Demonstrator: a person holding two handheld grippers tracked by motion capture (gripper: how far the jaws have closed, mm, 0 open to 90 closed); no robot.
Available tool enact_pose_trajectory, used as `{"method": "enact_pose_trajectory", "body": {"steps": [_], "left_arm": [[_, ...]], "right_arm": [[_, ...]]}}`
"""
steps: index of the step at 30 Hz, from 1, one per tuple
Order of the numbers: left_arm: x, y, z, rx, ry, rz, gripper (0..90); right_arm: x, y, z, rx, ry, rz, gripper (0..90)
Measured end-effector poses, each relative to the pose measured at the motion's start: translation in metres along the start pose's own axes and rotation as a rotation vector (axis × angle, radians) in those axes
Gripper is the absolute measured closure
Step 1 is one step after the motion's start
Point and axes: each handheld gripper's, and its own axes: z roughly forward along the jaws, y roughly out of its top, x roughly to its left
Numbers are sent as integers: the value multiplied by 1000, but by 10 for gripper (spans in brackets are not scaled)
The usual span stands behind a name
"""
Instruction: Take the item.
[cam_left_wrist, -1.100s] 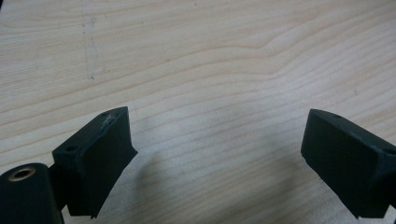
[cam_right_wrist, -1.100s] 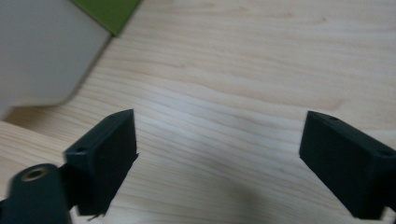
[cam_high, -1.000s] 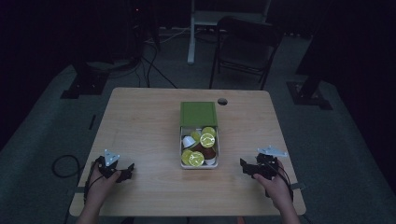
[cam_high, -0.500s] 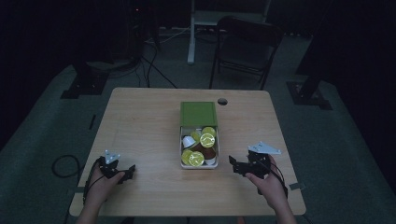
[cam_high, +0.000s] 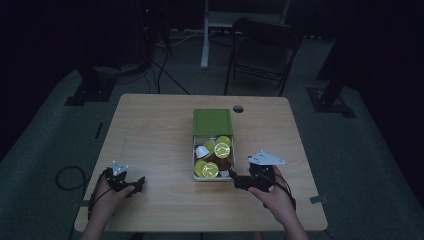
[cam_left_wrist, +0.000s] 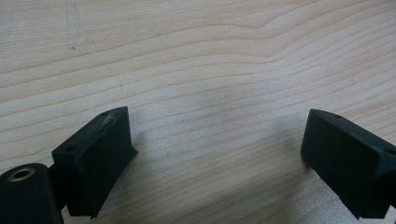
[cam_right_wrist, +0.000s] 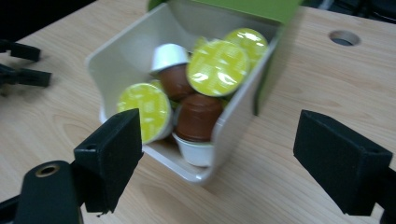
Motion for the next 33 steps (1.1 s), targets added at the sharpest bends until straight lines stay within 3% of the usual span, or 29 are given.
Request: {"method": "enact_pose_trajectory", "body": {"steps": [16, 33], "left_arm": [[0, 0, 0, 0, 0, 0, 93], [0, 0, 0, 0, 0, 1, 93]], "right_arm": [[34, 4, 30, 23, 94, -51, 195], [48, -4, 72, 66, 94, -64, 235]]}}
